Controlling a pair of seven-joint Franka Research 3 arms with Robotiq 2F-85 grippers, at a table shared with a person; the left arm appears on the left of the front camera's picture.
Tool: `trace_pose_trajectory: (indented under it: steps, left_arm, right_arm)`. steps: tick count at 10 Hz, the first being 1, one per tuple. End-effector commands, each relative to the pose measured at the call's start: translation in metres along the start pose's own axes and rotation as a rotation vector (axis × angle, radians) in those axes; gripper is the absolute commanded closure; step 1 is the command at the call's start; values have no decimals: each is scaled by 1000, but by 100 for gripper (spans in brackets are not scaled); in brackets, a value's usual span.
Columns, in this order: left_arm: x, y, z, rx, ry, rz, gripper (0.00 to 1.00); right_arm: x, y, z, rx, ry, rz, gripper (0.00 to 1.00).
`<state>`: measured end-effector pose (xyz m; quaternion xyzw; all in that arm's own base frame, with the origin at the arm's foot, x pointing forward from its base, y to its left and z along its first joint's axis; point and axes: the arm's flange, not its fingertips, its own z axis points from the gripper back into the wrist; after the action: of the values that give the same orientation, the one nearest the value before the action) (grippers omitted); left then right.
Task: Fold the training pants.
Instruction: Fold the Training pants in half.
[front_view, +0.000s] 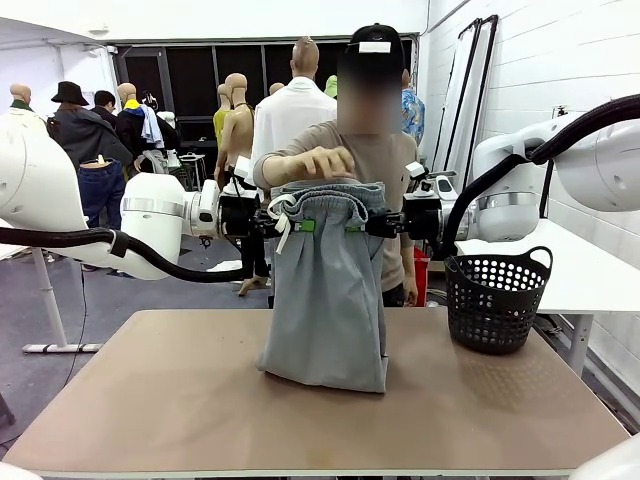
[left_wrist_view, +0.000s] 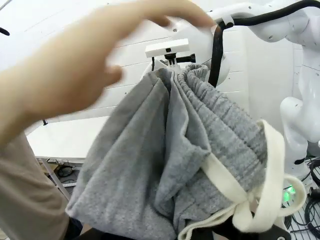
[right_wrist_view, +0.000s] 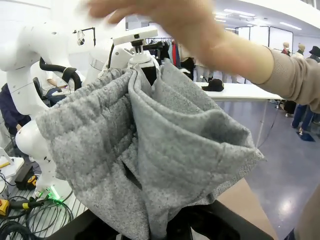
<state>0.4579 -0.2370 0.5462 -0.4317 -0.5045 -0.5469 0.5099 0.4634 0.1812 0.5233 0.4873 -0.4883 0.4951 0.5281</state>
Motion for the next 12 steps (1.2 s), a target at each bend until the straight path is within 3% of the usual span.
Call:
trace_pose_trajectory:
  steps: [1,12]
  left_arm:
    - [2,0,0,-4,-32,-10,100]
    - [2,0,0,-4,-32,-10,100]
  right_arm:
    - [3,0,-2,0,-25,-4,100]
    - [3,0,-2,0,-25,-4,100]
